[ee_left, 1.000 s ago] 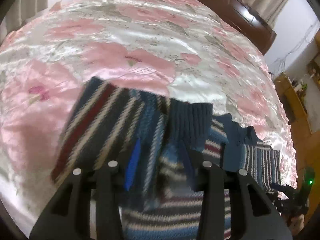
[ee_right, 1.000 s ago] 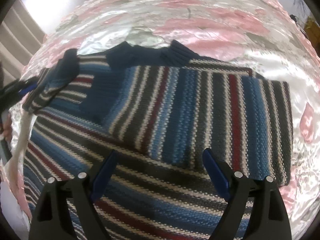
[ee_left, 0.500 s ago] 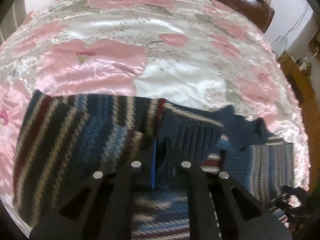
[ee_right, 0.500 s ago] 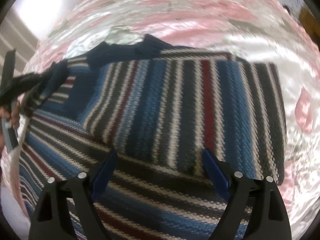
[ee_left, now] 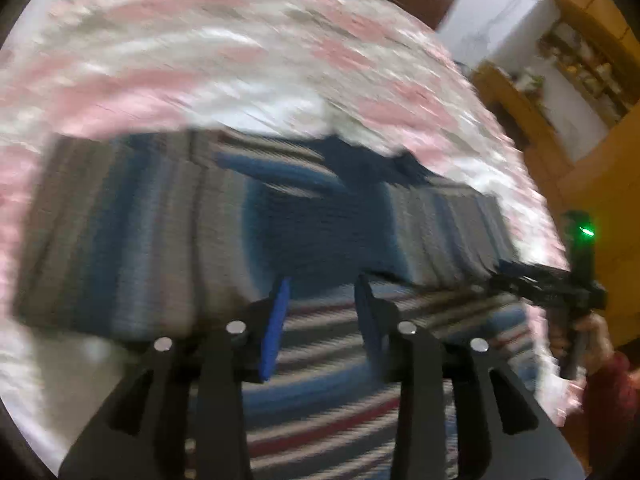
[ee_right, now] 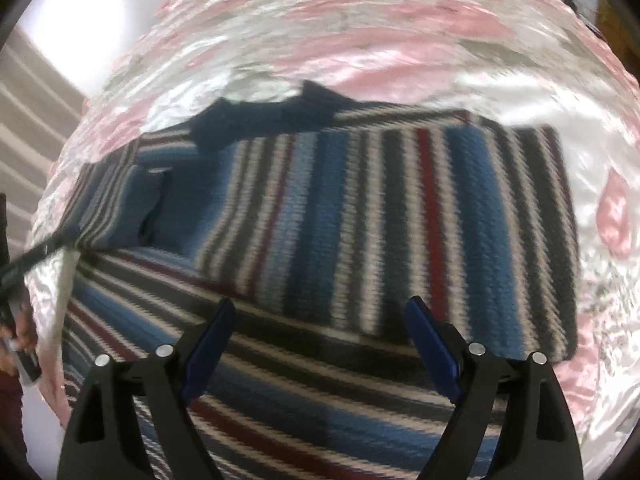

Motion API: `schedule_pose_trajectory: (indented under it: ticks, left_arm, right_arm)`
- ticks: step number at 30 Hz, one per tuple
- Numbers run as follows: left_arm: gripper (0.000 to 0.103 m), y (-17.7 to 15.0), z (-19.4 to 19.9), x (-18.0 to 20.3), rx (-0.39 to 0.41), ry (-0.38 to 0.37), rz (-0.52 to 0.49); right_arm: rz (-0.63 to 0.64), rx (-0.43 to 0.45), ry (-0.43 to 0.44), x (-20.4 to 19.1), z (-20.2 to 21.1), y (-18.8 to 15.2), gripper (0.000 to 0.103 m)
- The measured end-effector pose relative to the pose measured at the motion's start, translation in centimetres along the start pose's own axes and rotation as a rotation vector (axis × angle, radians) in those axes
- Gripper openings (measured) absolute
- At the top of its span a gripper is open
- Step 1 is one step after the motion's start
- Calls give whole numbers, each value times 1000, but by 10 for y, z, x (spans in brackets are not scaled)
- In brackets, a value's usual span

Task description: Fold small clothes

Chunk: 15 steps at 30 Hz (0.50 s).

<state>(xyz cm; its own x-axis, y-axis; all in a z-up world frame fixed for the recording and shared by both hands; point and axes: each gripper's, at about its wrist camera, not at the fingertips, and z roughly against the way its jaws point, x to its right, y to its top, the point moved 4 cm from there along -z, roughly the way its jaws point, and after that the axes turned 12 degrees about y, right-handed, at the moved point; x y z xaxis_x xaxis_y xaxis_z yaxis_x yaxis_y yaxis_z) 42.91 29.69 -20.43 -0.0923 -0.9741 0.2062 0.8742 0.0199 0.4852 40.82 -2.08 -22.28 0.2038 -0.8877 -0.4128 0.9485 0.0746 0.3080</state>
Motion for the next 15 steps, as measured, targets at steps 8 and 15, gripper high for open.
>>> schedule_pose_trajectory:
  ticks: [8, 15]
  left_arm:
    - [38, 20, -18, -91, -66, 270, 153]
    - [38, 9, -45, -109, -123, 255, 156]
  right_arm:
    - [59, -69, 75, -73, -40, 14, 87]
    - [55, -106, 109, -114, -75, 39, 85]
